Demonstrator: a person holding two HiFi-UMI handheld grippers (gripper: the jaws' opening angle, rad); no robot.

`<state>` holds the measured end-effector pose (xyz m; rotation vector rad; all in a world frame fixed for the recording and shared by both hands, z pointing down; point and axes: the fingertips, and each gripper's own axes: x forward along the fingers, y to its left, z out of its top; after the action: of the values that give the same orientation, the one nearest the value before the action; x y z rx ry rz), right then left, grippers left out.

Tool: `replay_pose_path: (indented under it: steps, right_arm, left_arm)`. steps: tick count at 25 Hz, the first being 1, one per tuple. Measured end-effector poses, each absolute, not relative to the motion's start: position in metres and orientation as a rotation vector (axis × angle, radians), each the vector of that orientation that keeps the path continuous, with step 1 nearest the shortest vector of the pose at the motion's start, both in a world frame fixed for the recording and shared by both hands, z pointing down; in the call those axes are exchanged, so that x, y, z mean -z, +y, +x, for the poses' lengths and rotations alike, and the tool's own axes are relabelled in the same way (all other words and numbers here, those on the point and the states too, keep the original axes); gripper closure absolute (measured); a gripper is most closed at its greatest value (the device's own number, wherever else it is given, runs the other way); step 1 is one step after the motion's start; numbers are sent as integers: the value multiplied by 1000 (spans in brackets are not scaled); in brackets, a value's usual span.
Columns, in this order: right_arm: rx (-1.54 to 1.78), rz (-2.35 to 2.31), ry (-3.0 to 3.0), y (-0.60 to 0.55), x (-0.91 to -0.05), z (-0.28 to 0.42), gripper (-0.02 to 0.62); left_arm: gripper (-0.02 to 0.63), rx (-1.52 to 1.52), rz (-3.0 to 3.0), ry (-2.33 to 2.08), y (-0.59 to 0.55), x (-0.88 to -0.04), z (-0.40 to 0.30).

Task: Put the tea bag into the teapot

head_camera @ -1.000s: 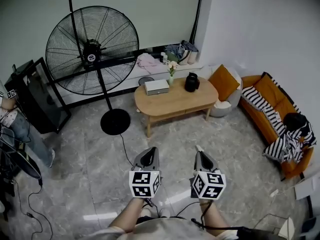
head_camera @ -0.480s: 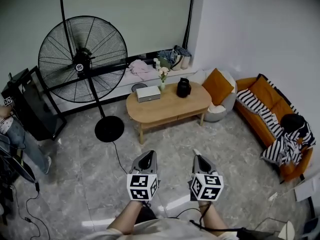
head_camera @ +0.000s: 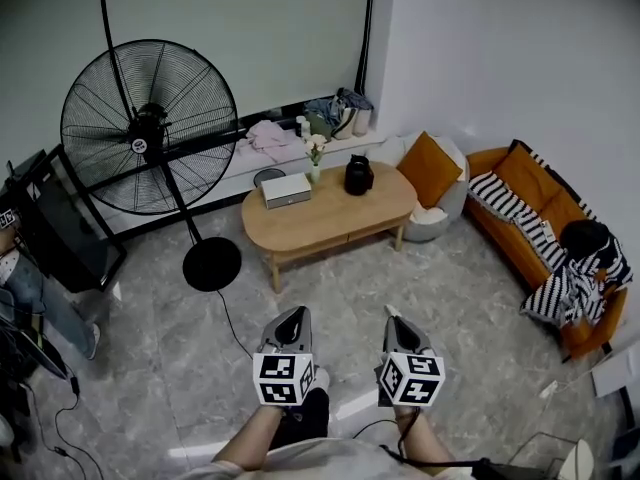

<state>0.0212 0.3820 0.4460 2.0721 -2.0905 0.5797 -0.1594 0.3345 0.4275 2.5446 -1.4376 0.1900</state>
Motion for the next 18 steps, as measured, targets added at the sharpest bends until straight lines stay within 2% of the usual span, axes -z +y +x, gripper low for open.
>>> replay_pose_path:
  steps: [18]
  right_arm:
    - [-532,2126,-2058,254,-440,72,561]
  left_arm:
    - [601,-140,2608,-1399,196,-423,-106]
